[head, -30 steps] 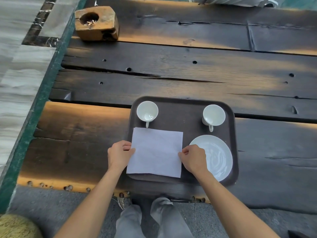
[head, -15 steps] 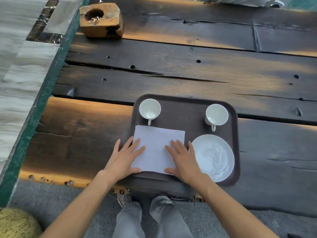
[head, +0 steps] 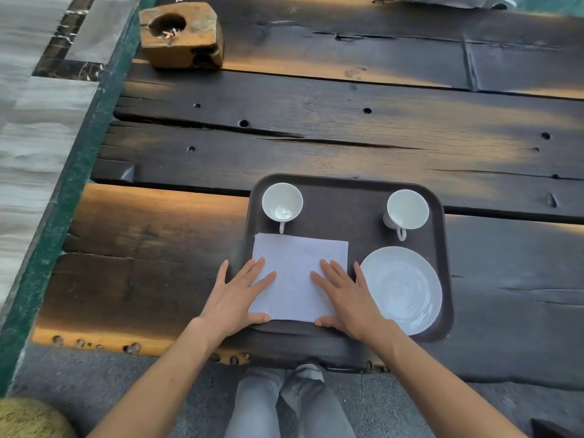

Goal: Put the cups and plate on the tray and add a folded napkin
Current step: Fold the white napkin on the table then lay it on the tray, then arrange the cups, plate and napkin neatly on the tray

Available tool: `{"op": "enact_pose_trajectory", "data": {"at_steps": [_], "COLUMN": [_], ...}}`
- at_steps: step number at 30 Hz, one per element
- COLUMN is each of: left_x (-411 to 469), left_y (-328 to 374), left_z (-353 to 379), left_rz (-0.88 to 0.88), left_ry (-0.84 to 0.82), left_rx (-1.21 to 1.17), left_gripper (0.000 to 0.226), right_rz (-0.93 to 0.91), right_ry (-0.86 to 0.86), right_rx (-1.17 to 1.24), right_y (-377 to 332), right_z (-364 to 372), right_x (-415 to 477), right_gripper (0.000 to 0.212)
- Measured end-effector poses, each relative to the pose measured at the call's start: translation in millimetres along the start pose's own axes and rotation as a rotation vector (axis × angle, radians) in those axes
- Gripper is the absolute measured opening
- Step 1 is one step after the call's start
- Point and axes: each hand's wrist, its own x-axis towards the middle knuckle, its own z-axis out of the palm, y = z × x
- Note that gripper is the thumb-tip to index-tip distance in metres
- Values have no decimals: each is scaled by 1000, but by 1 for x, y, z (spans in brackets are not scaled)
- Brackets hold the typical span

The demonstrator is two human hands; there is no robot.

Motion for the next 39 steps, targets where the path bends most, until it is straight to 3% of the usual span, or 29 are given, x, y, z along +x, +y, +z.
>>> {"op": "enact_pose_trajectory", "data": {"at_steps": [5,11,15,23,31,39], "left_x": [4,27,48,82,95,109], "left_y": [-5,-8,-15,-15,0,22], "left_z": [-21,-54,-73,-88,-66,-60], "left_rz": [-32,-213,-259,-295,-275,-209], "left_ry": [113,406,425,347,369,406], "left_rx": [-257,-793,-1106,-1554,-1696,-1711], "left_gripper": [78,48,44,45,34,36], "right_rz": [44,240,341,318,190,191], "right_ry": [-3,269,437,551,503,547], "right_rx": [60,345,708,942,1027,1057], "right_y": [-9,-31,-44,-49,-40,-18], "right_z": [-13,-38,-60,-92,-71,-60], "right_x": [-2,19,50,106,114,113], "right_gripper": [98,79,80,96,91,85]}}
